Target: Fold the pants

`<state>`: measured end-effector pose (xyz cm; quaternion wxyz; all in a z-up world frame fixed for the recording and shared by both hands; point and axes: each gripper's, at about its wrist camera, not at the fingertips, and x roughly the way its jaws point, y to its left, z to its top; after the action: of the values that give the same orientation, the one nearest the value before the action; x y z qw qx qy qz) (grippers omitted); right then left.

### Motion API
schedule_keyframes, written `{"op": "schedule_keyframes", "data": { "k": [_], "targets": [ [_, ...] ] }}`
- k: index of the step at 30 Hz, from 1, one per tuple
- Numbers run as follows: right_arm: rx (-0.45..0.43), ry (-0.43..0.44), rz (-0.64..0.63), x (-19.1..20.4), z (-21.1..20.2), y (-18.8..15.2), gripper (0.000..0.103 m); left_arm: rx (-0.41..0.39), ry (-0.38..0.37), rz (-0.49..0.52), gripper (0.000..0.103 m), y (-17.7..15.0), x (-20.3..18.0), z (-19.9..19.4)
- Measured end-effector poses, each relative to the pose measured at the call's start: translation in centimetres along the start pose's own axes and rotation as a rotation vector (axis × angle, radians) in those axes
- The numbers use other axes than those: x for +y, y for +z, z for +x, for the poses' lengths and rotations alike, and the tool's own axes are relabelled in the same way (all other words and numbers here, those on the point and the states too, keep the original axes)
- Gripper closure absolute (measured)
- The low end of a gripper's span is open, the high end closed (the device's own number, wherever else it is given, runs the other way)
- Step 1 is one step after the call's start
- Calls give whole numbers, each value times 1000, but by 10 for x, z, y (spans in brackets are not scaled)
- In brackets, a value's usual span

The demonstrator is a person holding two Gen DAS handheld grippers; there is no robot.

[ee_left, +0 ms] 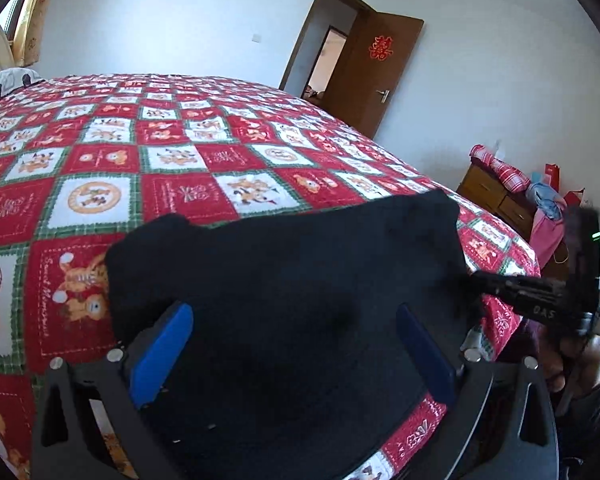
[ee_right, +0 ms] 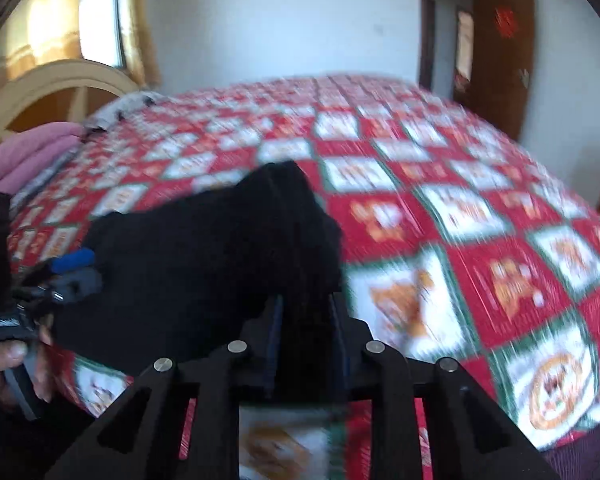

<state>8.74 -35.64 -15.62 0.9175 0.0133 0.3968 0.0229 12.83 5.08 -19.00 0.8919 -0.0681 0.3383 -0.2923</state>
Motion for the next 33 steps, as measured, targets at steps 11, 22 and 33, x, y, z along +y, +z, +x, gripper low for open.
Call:
{"op": "schedule_keyframes", "data": {
  "k": [11,22,33],
  "targets": [
    [-83,-57,118,-36,-24,7,65,-14,8,-32,0,-5,8,-2],
    [-132,203,-82,49,2,36,45,23,80,-9,0,-4,7,-1],
    [-31,182,78,7,49,38,45,46,139,74,0,-8,-5,4]
  ]
}}
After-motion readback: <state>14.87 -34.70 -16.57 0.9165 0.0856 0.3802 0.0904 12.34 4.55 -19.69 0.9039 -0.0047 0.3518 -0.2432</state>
